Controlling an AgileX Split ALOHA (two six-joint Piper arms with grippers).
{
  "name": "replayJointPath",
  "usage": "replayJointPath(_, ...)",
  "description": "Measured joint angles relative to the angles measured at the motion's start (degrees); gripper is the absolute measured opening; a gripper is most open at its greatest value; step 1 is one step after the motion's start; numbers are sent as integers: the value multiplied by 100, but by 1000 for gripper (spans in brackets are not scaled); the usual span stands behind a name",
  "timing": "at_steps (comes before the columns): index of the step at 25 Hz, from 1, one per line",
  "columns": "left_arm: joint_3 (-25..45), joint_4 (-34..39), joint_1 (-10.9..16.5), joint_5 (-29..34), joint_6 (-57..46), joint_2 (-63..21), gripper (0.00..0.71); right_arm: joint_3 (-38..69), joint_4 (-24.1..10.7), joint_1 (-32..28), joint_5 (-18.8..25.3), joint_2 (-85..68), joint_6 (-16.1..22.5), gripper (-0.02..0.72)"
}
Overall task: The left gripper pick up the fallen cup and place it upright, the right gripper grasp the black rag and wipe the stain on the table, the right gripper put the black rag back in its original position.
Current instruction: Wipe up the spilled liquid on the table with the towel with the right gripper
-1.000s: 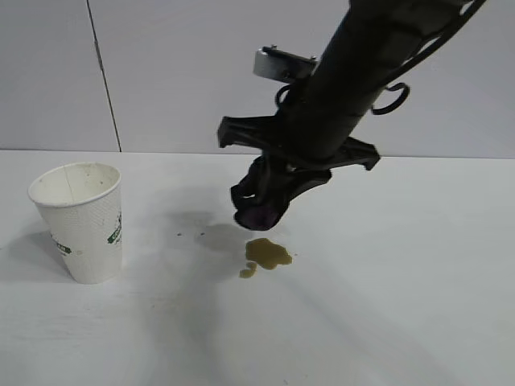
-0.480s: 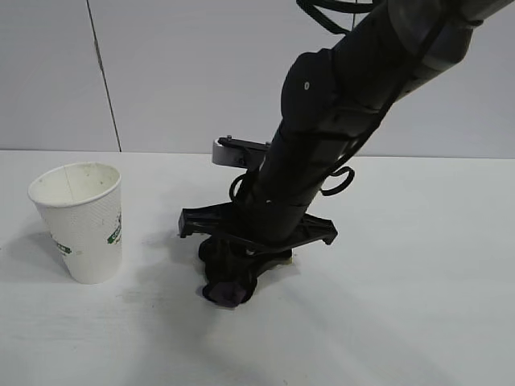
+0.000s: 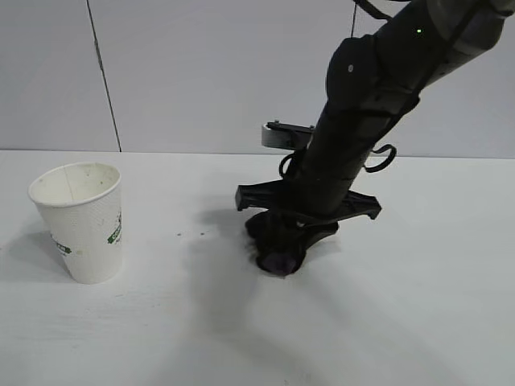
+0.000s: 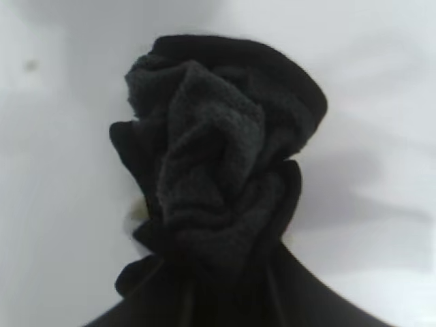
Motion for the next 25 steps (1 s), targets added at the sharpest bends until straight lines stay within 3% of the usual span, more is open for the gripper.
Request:
replayJointPath(3, 0, 0, 0, 0, 0, 0, 659, -39, 165, 0, 366, 0, -239, 116)
replayJointPath(6, 0, 0, 0, 0, 0, 0, 659, -39, 623, 145, 365, 0, -578, 116)
replayJointPath(8, 0, 0, 0, 0, 0, 0, 659, -34, 1007, 379, 72, 23, -753, 116)
replayJointPath(11, 0, 0, 0, 0, 0, 0, 659, -23, 1295, 859, -538, 29, -858, 116)
replayJointPath(18, 0, 0, 0, 0, 0, 0, 659, -23, 1385, 1349, -1731, 136, -828, 116)
replayJointPath(25, 0, 0, 0, -4, 0, 0, 659, -42, 1439, 1204, -1858, 363, -551, 116)
